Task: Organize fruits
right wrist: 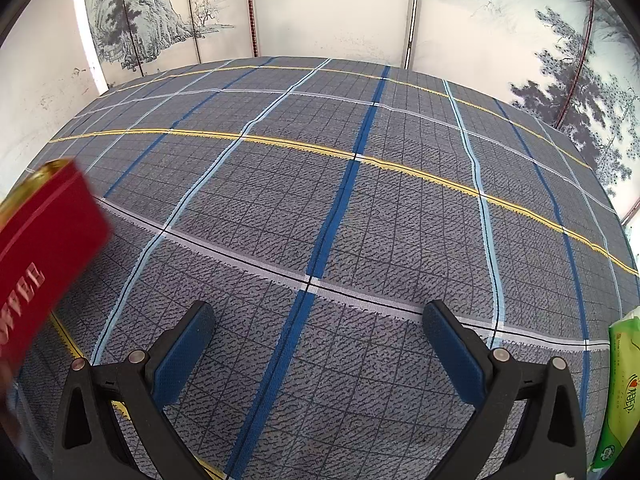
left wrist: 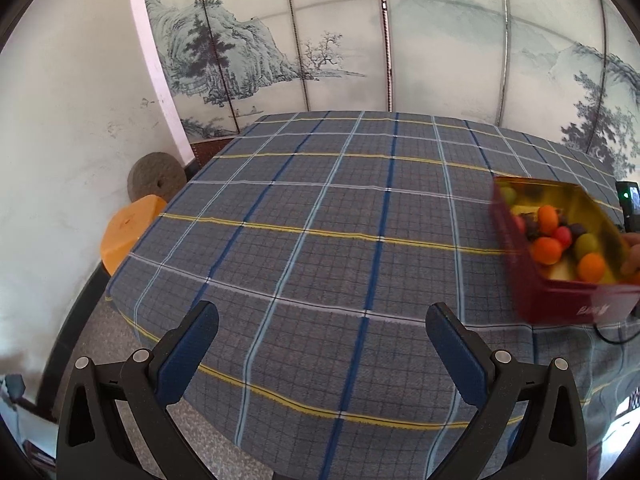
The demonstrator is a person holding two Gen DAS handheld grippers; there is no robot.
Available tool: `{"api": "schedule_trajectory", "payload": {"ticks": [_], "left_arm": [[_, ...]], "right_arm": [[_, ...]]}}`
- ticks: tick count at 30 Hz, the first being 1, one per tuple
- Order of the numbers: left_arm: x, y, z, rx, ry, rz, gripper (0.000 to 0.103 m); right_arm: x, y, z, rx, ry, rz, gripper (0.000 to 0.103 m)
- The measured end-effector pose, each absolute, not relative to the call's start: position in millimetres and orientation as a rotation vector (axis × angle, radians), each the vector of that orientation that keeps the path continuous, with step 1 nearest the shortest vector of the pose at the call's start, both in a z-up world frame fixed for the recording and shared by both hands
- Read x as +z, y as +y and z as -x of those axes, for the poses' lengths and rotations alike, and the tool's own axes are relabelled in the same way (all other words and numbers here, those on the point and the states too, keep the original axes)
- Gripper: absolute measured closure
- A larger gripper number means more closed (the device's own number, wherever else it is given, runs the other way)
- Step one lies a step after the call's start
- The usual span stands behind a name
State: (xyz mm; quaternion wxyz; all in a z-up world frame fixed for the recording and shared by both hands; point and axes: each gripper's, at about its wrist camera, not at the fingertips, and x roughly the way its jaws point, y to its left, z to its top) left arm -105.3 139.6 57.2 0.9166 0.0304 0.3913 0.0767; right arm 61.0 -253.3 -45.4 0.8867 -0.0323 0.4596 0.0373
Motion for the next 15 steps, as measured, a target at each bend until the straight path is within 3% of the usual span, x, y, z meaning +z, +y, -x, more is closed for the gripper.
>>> {"api": "schedule_trajectory", "payload": {"ticks": [15], "left_arm": [[70,130,116,0.142,0.702,-0.093,0.000]], "right_arm": [[-47,-255,-63,0.078,0.956,0.068,0.000]]}}
